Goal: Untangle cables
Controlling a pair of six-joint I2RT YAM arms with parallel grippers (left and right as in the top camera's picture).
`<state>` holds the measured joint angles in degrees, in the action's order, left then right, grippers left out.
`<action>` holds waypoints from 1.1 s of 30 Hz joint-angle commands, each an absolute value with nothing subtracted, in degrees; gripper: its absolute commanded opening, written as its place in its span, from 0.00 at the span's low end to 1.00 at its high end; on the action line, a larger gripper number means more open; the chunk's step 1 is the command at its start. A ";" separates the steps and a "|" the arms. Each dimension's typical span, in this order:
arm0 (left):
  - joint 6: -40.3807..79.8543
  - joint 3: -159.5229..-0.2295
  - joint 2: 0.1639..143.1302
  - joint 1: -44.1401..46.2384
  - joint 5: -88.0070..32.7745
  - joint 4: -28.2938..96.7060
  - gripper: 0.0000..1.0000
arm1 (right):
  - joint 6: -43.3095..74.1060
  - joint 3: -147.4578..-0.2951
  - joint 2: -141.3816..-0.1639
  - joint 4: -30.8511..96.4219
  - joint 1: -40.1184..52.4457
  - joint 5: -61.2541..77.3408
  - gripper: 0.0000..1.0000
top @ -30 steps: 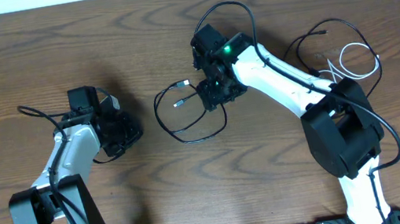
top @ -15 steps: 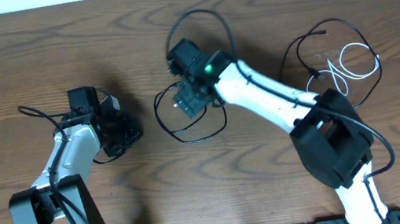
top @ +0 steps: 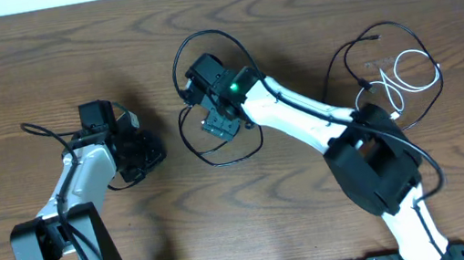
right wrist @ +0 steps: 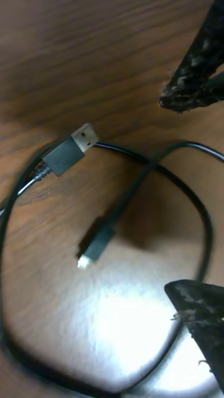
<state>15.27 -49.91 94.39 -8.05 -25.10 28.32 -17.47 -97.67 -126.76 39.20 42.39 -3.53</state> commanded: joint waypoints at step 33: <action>15.79 -49.69 94.74 -8.27 -24.34 28.60 0.10 | -21.78 -97.43 -133.80 25.08 41.28 6.02 0.93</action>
